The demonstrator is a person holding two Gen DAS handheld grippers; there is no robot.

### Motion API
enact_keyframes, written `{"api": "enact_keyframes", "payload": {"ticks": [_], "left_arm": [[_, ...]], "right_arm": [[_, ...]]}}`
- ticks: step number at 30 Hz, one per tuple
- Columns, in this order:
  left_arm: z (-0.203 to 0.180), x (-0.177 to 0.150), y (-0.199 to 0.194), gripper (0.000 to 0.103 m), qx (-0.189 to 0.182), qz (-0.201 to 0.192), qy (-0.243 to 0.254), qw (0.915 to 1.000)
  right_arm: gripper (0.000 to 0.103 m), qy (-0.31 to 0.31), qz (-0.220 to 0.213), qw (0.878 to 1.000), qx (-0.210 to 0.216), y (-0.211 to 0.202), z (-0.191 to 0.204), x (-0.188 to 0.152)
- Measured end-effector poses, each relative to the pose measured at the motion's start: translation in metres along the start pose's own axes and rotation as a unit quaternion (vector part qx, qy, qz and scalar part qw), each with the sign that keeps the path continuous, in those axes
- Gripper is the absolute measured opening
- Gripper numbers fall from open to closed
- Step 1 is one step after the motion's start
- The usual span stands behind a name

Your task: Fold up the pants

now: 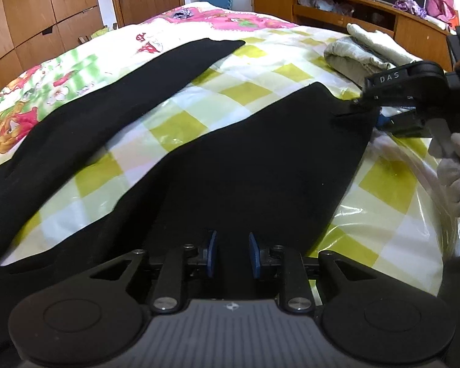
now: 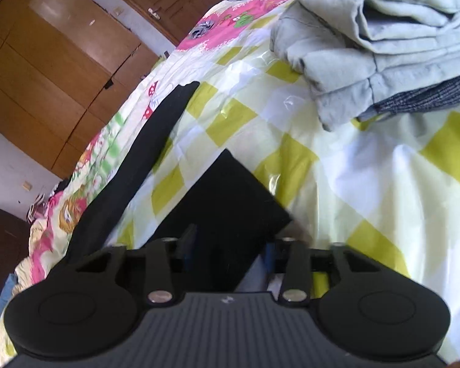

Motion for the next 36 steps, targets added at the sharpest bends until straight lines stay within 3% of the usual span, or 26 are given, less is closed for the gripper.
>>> {"api": "enact_keyframes", "payload": {"ticks": [2,5,9,12,14,17,20,22,25,31,33,36], "left_arm": [[-0.004,0.003,0.003,0.038,0.0,0.0,0.0,1.0],[-0.015,0.015,0.006,0.039,-0.016,-0.019,-0.005,0.9997],[-0.035,0.026,0.016,0.047,-0.035,-0.044,-0.009,0.9984],[-0.043,0.023,0.029,0.047,-0.039,-0.034,-0.011,0.9986],[-0.039,0.019,0.021,0.048,-0.038,-0.039,-0.014,0.9984],[-0.018,0.01,-0.005,0.051,-0.017,-0.052,-0.01,0.9984],[0.02,-0.012,-0.036,0.054,0.028,-0.056,-0.016,0.9979],[0.046,-0.031,-0.052,0.055,0.062,-0.051,-0.022,0.9965],[0.083,-0.058,-0.067,0.055,0.109,-0.036,-0.031,0.9929],[0.127,-0.077,-0.073,0.055,0.131,-0.042,-0.048,0.9893],[0.138,-0.078,-0.064,0.055,0.134,-0.043,-0.049,0.9889],[0.158,-0.077,-0.043,0.057,0.134,-0.032,-0.059,0.9886]], "right_arm": [[0.006,0.019,-0.001,0.999,0.038,-0.01,-0.002,0.007],[0.006,-0.01,-0.035,0.998,0.05,-0.039,0.007,0.023],[0.008,-0.044,-0.063,0.997,-0.004,-0.056,-0.003,0.035],[0.012,-0.057,-0.028,0.996,-0.06,-0.045,-0.016,0.031],[0.02,-0.063,-0.031,0.994,-0.079,-0.053,-0.016,0.027],[0.027,-0.103,-0.065,0.987,-0.109,-0.073,-0.001,0.023],[0.032,-0.168,-0.069,0.98,-0.088,-0.082,0.035,0.009],[0.042,-0.216,-0.044,0.974,-0.055,-0.079,0.065,-0.012],[0.043,-0.28,0.019,0.96,0.015,-0.05,0.113,-0.043],[0.043,-0.395,0.136,0.902,0.105,0.031,0.208,-0.117],[0.043,-0.414,0.169,0.887,0.115,0.06,0.226,-0.136],[0.043,-0.431,0.207,0.874,0.085,0.11,0.24,-0.151]]}}
Point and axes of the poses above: each gripper's, at about its wrist camera, not at the fingertips, and y roughly the way its jaws point, z to its left, x to its top, the point moved 3 cm from there along y, roughly the way its jaws point, and after that the axes turned 1 degree about -x, right-handed, at the moved point
